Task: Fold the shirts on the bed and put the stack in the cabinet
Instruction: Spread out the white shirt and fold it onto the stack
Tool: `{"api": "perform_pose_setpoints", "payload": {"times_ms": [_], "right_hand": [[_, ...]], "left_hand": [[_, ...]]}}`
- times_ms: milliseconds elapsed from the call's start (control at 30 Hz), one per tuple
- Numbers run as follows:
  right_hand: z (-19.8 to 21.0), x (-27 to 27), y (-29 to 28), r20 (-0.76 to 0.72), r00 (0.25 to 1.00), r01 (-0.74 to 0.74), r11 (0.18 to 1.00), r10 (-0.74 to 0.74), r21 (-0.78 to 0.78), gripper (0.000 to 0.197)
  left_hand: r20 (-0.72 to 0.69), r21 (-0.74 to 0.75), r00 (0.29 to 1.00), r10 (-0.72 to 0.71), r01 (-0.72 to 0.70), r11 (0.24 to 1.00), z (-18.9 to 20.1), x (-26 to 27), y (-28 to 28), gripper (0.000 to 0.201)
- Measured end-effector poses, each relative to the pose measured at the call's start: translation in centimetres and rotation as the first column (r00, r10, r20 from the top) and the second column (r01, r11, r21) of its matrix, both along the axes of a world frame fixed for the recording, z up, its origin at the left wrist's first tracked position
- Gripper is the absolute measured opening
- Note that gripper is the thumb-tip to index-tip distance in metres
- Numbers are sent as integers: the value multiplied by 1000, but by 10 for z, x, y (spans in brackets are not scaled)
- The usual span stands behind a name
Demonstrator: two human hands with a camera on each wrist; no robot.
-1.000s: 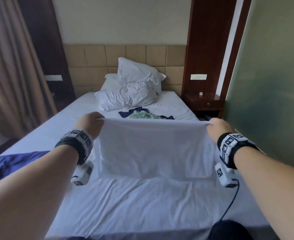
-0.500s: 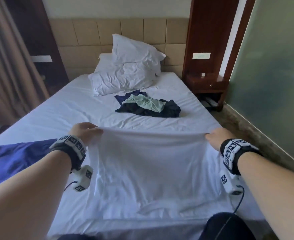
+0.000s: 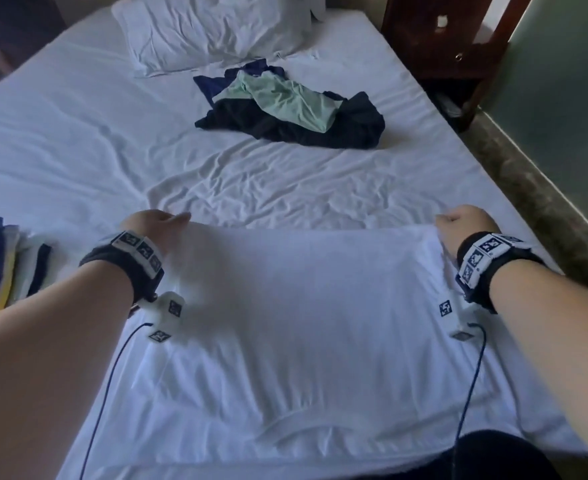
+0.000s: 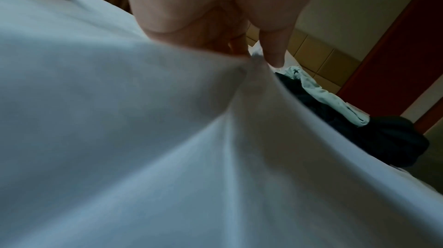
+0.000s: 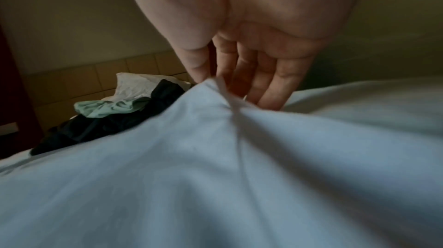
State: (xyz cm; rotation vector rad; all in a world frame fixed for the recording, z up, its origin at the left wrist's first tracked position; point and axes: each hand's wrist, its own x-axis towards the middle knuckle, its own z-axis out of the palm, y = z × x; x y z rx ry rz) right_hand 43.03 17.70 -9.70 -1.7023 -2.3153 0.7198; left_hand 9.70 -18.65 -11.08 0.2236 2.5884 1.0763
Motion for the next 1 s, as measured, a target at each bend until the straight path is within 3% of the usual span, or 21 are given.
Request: {"api": "perform_pose_setpoints", "payload": {"times_ms": [133,300,433,567,767,1000], "right_hand": [[-9,9,9,-120,984,133,991,-135,-21,17],[-23,16,13,-319,920,142,951,-229,-273,23],[-29,9,3,-340,926,44,942,-163,-332,31],[-31,2,8,-341,924,39,932,-170,-361,29],[-30,0,20,-342,886,153,892,-315,-426,20],[-27,2,14,-387,878,163,936,-282,-311,15]], "left_hand": [[45,150,983,177,-182,972,-8,-11,-5,40],[135,112,975,178,-193,975,2,-4,-9,30],[223,80,969,106,-127,989,9,1,-8,19],[295,164,948,121,-175,971,9,-6,-3,8],[351,250,929,119,-215,944,-9,-19,-9,15],[348,293,935,63,-173,940,5,0,5,19]]}}
